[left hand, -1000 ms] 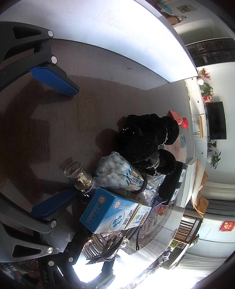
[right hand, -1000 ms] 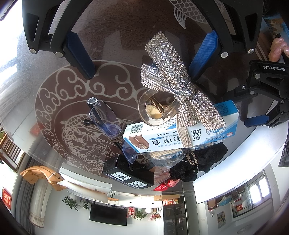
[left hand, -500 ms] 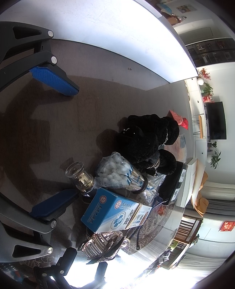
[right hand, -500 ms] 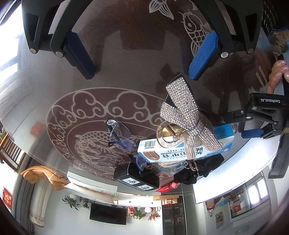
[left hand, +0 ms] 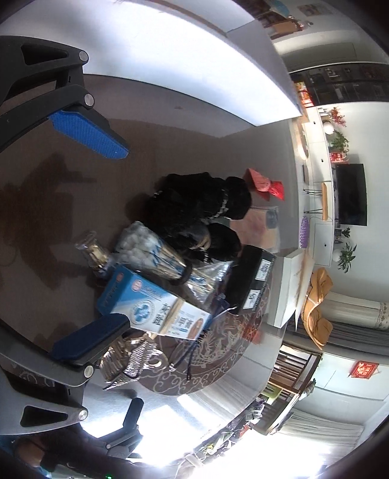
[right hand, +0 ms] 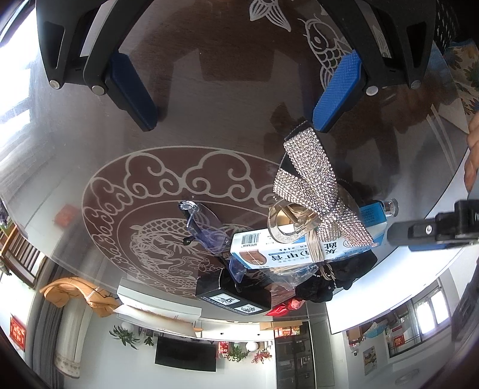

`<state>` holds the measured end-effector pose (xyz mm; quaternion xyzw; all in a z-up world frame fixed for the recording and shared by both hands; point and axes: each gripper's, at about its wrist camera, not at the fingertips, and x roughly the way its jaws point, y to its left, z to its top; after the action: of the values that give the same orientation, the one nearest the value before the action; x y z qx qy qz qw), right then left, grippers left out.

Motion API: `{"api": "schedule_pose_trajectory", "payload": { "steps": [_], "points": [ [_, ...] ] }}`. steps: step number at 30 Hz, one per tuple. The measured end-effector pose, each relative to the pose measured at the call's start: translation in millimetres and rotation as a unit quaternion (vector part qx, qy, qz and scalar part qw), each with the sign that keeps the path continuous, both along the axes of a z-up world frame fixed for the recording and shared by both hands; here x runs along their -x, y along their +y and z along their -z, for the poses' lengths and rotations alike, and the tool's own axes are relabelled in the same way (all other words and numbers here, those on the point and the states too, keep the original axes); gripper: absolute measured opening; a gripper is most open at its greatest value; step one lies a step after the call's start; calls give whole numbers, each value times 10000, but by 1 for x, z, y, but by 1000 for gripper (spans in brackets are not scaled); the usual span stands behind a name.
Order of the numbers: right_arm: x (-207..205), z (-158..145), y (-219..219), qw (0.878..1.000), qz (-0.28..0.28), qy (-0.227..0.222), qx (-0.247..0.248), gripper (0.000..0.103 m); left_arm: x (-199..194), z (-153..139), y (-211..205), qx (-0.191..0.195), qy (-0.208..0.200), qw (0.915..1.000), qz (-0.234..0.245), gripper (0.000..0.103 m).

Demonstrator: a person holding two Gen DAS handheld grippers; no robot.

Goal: Organize objects
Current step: 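Grasp the rhinestone bow clip with the right gripper while the left grasps the ointment box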

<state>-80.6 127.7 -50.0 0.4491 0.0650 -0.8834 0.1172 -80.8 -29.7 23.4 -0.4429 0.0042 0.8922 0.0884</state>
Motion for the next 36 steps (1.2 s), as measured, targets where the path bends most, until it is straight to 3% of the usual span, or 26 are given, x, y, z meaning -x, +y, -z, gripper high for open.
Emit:
{"api": "schedule_pose_trajectory", "payload": {
  "steps": [3,9,13,19,24,32,36],
  "points": [
    [0,0,0,10000,-1,1,0,103,13,-10,12,116,176,9997,89,103],
    [0,0,0,10000,-1,1,0,103,42,7,38,381,-160,9986,332,103],
    [0,0,1,10000,17,2,4,103,44,10,52,642,-5,9968,476,103],
    [0,0,1,10000,18,3,4,103,58,9,58,649,-189,9972,314,103],
    [0,0,1,10000,17,4,4,103,42,12,81,1112,-33,9909,757,103],
    [0,0,1,10000,31,5,9,103,25,6,85,942,-114,9878,1233,96],
    [1,0,1,10000,34,6,9,103,5,8,83,819,-165,9823,1676,96]
  ]
}}
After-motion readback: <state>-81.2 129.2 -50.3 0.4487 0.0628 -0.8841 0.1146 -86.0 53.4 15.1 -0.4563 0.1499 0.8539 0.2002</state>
